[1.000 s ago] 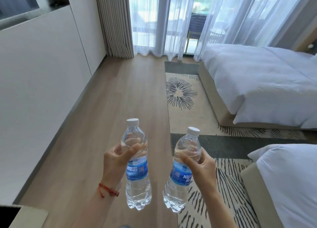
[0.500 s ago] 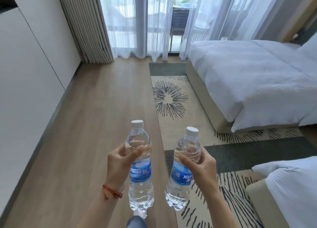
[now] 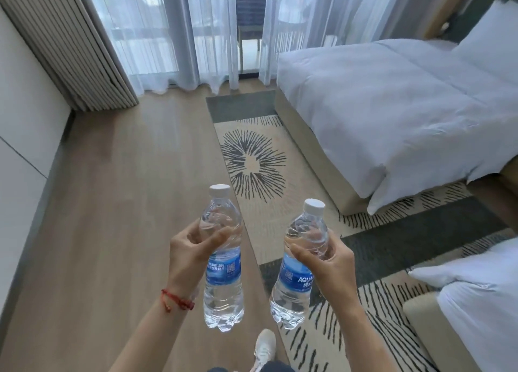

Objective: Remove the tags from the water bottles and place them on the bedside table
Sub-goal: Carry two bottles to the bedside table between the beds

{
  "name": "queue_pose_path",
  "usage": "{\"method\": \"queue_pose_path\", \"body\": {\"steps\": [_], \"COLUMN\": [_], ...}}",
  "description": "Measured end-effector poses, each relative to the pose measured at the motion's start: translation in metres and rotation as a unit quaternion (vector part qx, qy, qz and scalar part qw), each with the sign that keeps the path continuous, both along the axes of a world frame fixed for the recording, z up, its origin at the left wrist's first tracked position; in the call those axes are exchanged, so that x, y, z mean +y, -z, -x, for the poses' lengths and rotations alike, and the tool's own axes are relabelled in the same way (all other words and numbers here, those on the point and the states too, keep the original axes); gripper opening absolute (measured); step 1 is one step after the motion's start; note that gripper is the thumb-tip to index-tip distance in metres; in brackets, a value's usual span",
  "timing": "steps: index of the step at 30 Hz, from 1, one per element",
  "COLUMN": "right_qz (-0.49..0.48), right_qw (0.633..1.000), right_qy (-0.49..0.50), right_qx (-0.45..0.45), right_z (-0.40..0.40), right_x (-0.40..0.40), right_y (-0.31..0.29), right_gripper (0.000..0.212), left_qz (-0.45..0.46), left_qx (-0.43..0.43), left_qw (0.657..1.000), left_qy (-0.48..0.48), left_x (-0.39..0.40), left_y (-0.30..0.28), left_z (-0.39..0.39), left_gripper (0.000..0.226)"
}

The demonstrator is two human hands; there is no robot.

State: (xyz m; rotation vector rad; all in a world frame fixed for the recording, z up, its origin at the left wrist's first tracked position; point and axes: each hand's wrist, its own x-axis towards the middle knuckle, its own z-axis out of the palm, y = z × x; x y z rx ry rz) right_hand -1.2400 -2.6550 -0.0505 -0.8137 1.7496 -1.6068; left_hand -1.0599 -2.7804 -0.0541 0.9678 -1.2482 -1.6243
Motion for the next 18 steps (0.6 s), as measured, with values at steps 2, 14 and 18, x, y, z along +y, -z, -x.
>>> {"method": "queue_pose_path", "body": {"steps": [2, 14, 18], "right_qz": [-0.003, 0.011, 0.007], "right_qw": [1.0, 0.999, 0.996], "right_qy": [0.007, 0.049, 0.091], "right_qx": [0.008, 0.009, 0.004], "right_z": [0.017, 0.127, 0.156], "right_x": [-0.016, -0.087, -0.091], "right_y": [0.004, 0.009, 0.01], "right_gripper": [0.045, 0.045, 0.046], "left_qz": [-0.004, -0.003, -0.007], "left_qx": [-0.005, -0.012, -0.027], "left_qw": [1.0, 0.998, 0.995], "left_qy": [0.007, 0.067, 0.096], "left_x": [-0.015, -0.091, -0.108], "left_y": [0.004, -0.001, -0.002], "left_z": [0.019, 0.147, 0.189], "left_gripper": [0.025, 0.032, 0.038]}}
